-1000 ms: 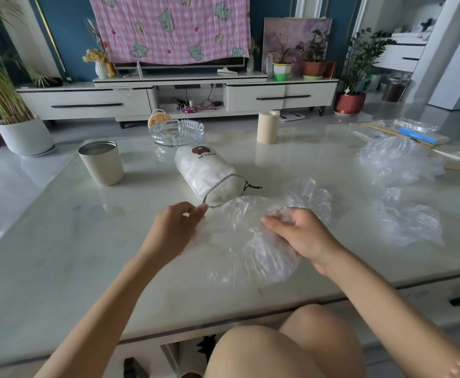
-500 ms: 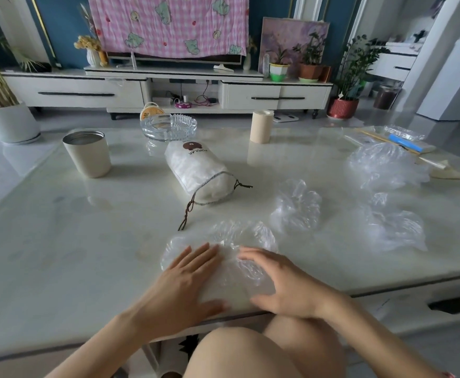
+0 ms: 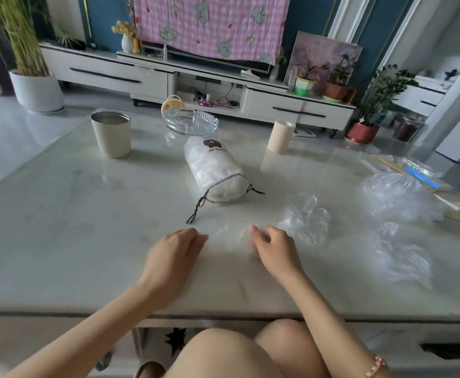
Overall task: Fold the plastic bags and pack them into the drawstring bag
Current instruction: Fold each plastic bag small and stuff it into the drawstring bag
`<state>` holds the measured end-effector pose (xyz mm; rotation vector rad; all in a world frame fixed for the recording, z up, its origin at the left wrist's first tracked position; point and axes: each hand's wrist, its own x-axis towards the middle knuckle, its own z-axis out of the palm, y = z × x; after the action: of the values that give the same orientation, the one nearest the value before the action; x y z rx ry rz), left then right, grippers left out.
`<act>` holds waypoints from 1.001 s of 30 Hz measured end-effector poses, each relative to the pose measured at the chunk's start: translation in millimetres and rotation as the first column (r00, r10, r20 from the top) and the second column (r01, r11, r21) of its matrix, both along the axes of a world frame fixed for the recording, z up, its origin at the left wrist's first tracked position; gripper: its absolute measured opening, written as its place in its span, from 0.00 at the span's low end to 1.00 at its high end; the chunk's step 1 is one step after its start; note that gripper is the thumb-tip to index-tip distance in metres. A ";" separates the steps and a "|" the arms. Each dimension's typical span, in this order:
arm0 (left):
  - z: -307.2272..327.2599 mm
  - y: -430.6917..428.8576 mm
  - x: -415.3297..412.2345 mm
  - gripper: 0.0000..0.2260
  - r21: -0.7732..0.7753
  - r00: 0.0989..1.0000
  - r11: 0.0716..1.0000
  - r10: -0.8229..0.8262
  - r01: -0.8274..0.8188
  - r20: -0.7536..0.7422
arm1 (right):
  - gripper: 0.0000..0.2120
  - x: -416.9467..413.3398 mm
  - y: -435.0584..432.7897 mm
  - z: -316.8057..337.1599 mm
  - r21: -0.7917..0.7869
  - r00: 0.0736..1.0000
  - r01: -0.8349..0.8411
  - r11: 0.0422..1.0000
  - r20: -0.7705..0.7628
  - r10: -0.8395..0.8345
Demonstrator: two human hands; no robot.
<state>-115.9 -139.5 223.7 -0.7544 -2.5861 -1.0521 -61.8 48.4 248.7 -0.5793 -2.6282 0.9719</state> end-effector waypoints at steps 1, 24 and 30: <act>3.0 5.5 -2.5 0.16 -0.079 0.996 0.994 0.081 -0.078 0.024 | 0.22 -3.8 -1.2 -0.4 0.057 0.999 0.046 0.997 0.024 -0.047; 81.9 -7.9 -29.1 0.13 0.386 0.730 0.885 -0.441 0.259 0.523 | 0.32 -3.6 -10.6 89.9 -0.485 0.872 -0.438 0.757 -0.026 0.488; 121.3 -3.0 -35.2 0.10 0.205 0.762 0.898 -0.439 0.390 0.476 | 0.03 -6.7 -30.6 103.2 -0.460 0.802 -0.489 0.741 0.098 0.590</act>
<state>-151.2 -142.4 345.0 -1.2068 -2.8293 -1.7037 -68.4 17.8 351.9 0.0340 -2.8807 1.7702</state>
